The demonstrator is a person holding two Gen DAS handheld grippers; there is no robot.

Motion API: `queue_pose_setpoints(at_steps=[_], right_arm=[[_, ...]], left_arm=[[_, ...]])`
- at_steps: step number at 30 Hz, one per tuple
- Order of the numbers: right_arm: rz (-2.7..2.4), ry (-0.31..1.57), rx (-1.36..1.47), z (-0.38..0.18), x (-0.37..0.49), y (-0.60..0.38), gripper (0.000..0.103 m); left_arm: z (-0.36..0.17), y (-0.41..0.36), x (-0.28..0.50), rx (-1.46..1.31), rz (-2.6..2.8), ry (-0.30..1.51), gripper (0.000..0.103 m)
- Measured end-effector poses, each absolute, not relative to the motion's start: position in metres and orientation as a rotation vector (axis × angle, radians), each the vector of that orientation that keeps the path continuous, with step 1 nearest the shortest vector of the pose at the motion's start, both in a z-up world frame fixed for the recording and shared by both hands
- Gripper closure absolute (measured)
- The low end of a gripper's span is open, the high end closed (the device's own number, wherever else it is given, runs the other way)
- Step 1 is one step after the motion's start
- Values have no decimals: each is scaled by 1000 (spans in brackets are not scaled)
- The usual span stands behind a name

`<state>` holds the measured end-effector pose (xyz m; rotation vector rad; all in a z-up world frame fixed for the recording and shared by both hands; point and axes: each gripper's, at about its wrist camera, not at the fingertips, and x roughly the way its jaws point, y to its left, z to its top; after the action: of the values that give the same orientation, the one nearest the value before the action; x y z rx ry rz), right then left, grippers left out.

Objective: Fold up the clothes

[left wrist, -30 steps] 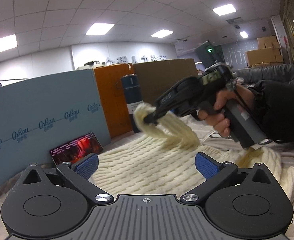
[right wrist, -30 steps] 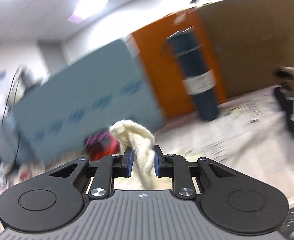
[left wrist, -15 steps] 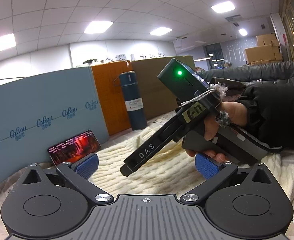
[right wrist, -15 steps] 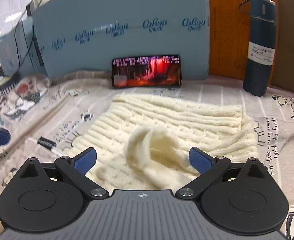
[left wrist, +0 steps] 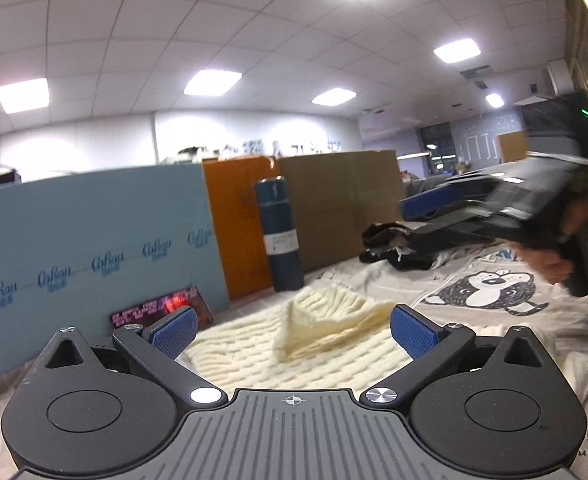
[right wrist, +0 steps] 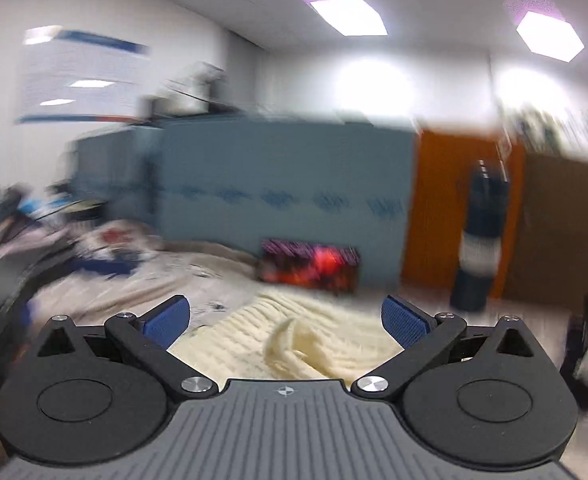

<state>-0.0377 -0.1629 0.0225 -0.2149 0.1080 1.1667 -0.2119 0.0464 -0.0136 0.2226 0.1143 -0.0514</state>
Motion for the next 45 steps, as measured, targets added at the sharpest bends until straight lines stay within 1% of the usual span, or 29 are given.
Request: queue_pose_setpoints(at_steps=[1, 3, 6, 9, 13, 16, 19, 21, 24, 25, 26, 27, 28, 29, 30, 31, 34, 37, 40, 42, 44, 45], right_arm=[[1181, 73, -248, 19, -45, -177, 0], [1167, 73, -315, 10, -57, -200, 0], [1210, 127, -398, -4, -70, -230, 0], [1280, 176, -498, -19, -84, -244, 0], [1322, 199, -654, -41, -98, -238, 0], [1346, 180, -661, -46, -103, -230, 0], [1360, 147, -686, -48, -108, -219, 0], [1361, 128, -690, -50, -111, -209, 0], [1354, 102, -691, -51, -112, -200, 0], [1353, 92, -693, -51, -112, -198, 2], [1359, 86, -694, -51, -112, -198, 4], [1373, 87, -693, -51, -112, -199, 10], [1389, 99, -691, -50, -111, -201, 23], [1411, 121, -685, -49, -110, -202, 32], [1428, 138, -676, -48, -109, -204, 46], [1439, 147, -671, -47, -109, -205, 54], [1474, 175, -613, -40, -100, -207, 68], [1467, 147, -468, -24, -79, -212, 75], [1465, 115, -258, -2, -49, -215, 77], [1484, 141, -102, 10, -22, -213, 77], [1487, 188, 5, 17, 5, -202, 80], [1478, 211, 31, 19, 16, -196, 83]], left_arm=[[-13, 44, -216, 237, -44, 114, 0], [-11, 38, -227, 268, -42, 111, 0], [-11, 30, -249, 328, -93, 153, 0], [-13, 22, -269, 424, -151, 275, 0], [-19, 15, -282, 524, -184, 459, 0], [-32, 8, -280, 645, -133, 588, 0], [-33, 7, -274, 678, -106, 589, 0], [-38, 8, -266, 715, -76, 561, 0], [-41, 16, -255, 692, -88, 519, 0], [-41, 19, -252, 669, -96, 516, 2], [-39, 24, -249, 627, -124, 526, 8], [-37, 29, -249, 582, -167, 538, 29], [-35, 30, -250, 557, -211, 542, 53], [-36, 30, -251, 554, -230, 539, 61], [-37, 30, -251, 551, -232, 535, 63], [-38, 30, -251, 542, -236, 528, 66], [-30, 39, -248, 472, -233, 455, 68], [-10, 52, -241, 376, -196, 301, 68], [6, 72, -220, 246, -115, 167, 67], [12, 83, -198, 136, -91, 132, 68], [15, 94, -175, 51, -62, 133, 69], [15, 99, -165, 18, -50, 143, 72]])
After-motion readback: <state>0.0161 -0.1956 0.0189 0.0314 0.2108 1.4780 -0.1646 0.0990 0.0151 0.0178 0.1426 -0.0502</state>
